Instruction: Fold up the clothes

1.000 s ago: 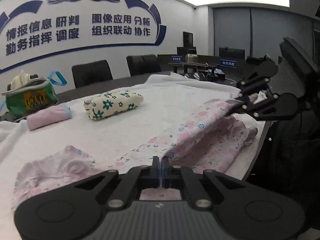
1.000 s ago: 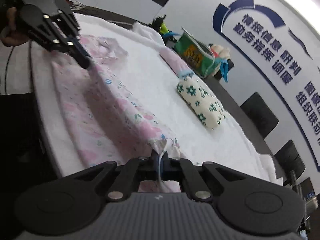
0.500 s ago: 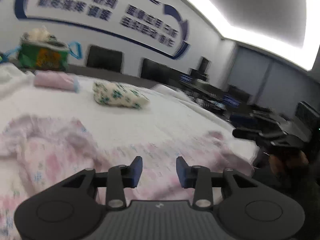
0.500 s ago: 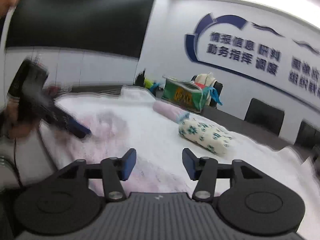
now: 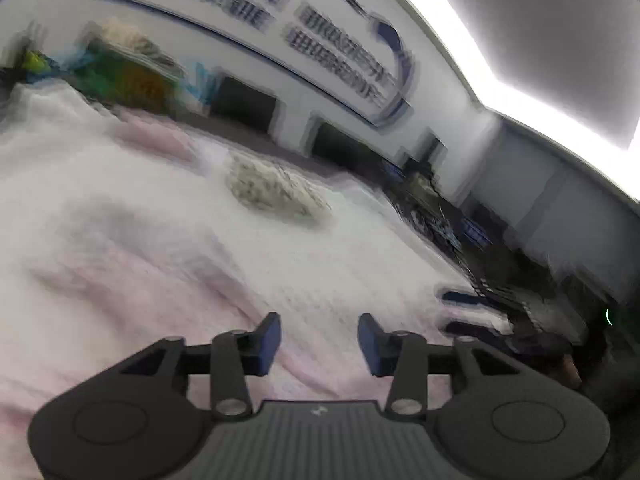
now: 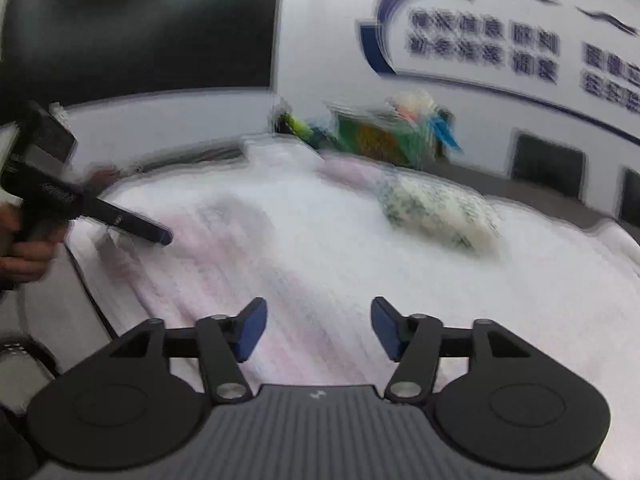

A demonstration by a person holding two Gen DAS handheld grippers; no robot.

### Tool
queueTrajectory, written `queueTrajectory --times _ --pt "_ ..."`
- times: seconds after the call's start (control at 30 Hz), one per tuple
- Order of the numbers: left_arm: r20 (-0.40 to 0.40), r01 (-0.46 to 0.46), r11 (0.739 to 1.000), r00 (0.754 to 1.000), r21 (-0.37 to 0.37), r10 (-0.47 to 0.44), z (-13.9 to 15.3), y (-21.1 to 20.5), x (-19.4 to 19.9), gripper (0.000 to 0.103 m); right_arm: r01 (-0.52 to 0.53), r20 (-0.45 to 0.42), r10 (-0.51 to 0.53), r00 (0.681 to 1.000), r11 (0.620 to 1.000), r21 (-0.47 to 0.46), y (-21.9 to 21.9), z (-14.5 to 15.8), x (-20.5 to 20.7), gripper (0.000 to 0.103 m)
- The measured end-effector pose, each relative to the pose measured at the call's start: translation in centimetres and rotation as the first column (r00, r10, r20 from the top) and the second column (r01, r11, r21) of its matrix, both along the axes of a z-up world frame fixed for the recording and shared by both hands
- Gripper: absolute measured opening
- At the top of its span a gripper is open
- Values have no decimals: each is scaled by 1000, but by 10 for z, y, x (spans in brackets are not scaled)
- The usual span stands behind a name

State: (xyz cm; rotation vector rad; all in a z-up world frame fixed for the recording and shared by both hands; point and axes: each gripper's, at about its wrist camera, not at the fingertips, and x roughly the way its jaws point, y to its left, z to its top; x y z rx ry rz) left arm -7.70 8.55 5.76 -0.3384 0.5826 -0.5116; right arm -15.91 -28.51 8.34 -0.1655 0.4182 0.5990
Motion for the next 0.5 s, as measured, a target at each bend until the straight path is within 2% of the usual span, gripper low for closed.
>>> queueTrajectory --times 0.07,0.1,0.17,0.2,0.27,0.3,0.33,0.4,0.43,0.47,0.5 --pt "32 -136 984 991 114 134 17 28 24 51 -6 -84 7 996 1000 10 30 4 42 76" --pt "22 -164 971 986 172 162 16 35 43 52 -8 -125 10 992 1000 15 45 5 63 76" --pt "-46 -156 950 984 270 175 4 42 88 49 -13 -207 18 978 1000 25 75 9 105 76" --pt "-84 -138 946 982 295 169 -6 42 107 49 -15 -248 22 969 999 30 90 11 126 76" --pt "-147 -88 951 980 297 136 -26 37 131 48 -18 -328 31 944 999 41 120 14 168 76" --pt "-157 -69 956 981 285 117 -34 34 137 48 -19 -367 34 930 999 44 134 15 188 75" --pt "-158 -55 960 982 274 102 -39 32 140 48 -17 -411 16 911 1000 3 148 4 204 73" --pt "-126 -47 963 989 265 83 -45 28 136 47 -10 -469 -2 883 1000 -24 155 -15 215 63" --pt "-116 -32 961 991 274 66 -45 26 134 28 -7 -496 -12 868 999 -38 159 -25 221 49" --pt "-112 -18 958 992 285 52 -45 25 131 0 -6 -522 -21 853 999 -49 162 -34 226 25" --pt "-94 -18 957 994 289 47 -44 25 128 2 -12 -515 -4 857 1000 -28 161 -35 224 15"
